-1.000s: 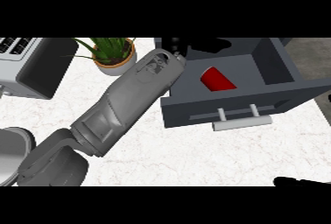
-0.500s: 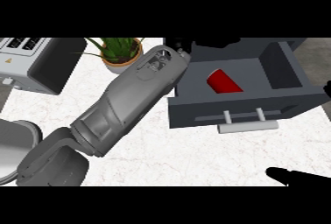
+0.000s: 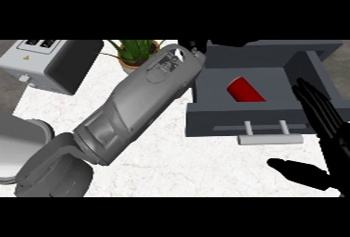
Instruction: Pick up the can, place it into the drawer and close the drawer
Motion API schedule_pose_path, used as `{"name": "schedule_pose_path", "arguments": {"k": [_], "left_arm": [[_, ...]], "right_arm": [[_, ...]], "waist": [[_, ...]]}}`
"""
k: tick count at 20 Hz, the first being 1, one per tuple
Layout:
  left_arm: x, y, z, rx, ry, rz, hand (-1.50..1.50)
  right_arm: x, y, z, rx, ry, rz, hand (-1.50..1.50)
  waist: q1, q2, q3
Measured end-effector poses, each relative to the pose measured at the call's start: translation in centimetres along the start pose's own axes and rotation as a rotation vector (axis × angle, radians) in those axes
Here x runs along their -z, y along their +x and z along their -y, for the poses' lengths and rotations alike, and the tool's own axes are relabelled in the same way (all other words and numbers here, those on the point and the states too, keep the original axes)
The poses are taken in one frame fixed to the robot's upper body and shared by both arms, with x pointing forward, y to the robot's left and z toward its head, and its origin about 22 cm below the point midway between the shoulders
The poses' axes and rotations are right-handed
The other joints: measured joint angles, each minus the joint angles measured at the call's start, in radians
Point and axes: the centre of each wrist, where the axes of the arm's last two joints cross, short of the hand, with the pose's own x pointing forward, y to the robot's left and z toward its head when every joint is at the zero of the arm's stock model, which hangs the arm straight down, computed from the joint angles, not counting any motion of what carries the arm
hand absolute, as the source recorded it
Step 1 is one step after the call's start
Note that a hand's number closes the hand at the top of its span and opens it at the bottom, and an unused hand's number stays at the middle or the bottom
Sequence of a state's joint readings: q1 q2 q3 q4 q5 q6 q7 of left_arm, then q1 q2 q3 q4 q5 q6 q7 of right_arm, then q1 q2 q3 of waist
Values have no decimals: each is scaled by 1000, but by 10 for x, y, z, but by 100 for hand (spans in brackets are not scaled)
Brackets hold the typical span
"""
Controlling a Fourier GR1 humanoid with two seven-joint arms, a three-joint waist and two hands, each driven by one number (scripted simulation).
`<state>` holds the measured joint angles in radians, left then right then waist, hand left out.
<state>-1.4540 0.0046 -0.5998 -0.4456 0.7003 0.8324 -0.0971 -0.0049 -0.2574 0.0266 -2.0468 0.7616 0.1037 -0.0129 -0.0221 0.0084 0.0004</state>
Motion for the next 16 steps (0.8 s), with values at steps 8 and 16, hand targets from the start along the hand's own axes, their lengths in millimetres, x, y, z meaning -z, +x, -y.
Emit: {"name": "schedule_pose_path", "arguments": {"k": [8,16], "left_arm": [[4,7,-11,6,4,-6,-150],[8,11,-47,9,8,-18,-150]], "right_arm": [[24,-19,-56,-169,51,-56,-150],[47,-47,-98,-224,-13,-86,-150]], "waist": [[35,-8,0],[57,-23,-12]]}}
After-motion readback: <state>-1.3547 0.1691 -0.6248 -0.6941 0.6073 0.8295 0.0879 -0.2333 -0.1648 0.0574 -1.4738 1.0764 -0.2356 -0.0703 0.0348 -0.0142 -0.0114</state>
